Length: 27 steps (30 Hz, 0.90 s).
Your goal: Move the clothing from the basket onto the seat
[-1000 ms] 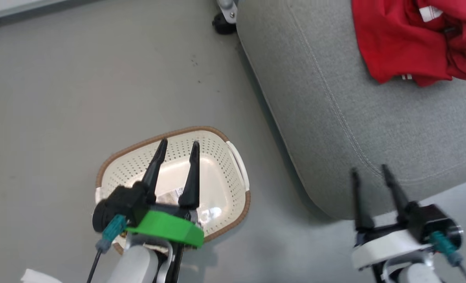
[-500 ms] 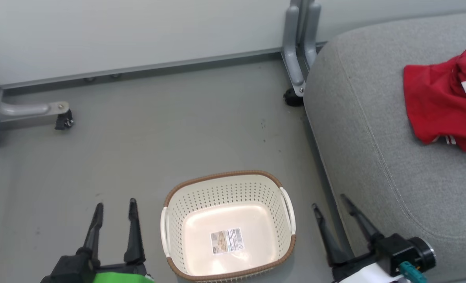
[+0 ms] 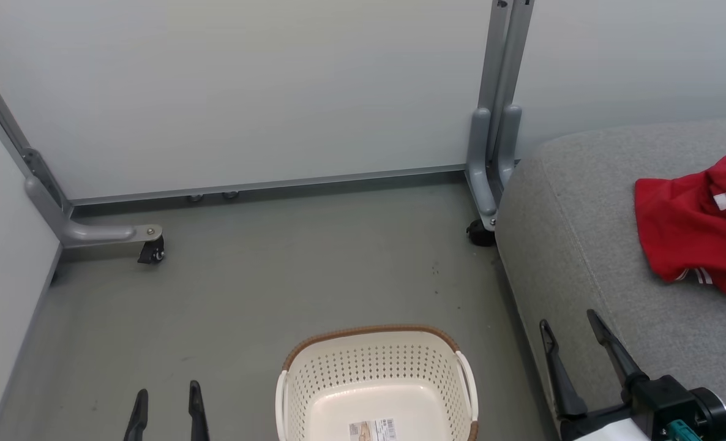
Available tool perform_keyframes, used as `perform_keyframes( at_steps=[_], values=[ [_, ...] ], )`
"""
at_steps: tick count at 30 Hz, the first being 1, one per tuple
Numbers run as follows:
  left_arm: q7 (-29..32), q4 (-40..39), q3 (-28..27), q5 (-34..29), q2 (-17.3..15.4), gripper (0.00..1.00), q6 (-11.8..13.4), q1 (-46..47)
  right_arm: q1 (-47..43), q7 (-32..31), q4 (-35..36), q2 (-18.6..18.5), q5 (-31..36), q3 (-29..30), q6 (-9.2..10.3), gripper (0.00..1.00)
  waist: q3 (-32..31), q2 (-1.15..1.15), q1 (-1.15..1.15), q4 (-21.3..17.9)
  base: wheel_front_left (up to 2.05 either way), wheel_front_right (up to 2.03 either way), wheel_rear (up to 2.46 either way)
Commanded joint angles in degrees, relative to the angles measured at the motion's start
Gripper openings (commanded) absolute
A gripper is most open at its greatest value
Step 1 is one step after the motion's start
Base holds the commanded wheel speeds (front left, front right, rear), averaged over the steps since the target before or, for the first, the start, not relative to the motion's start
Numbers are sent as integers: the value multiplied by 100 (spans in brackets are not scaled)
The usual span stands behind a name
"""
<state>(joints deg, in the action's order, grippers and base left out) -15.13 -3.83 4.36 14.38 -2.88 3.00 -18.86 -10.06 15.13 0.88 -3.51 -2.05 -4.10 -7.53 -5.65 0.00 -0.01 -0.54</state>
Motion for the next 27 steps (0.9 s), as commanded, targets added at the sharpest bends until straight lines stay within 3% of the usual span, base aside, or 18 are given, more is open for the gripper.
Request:
perform_keyframes(
  at_steps=[1,13,14,17,27],
  values=[
    [-1,20,28,-126,-5,100,-48,-37,-68,3,-30,-6,44,-37,8,100,-66,0,1,-23,0,0,0],
    [-1,207,-6,-379,-4,100,-176,188,-108,3,-165,23,15,-48,8,100,-148,0,1,-185,0,0,0],
    [0,210,-9,-372,2,0,-167,92,-46,0,-156,32,17,-51,0,0,-145,0,1,-182,0,0,0],
    [1,357,6,-355,13,0,-169,53,-74,-1,-307,55,-4,-63,0,0,-144,0,1,-184,0,0,0],
    [216,496,-53,823,-59,0,-268,366,144,-213,-434,-19,-1309,-6,1,0,-86,0,1,-166,0,0,0]
  ],
)
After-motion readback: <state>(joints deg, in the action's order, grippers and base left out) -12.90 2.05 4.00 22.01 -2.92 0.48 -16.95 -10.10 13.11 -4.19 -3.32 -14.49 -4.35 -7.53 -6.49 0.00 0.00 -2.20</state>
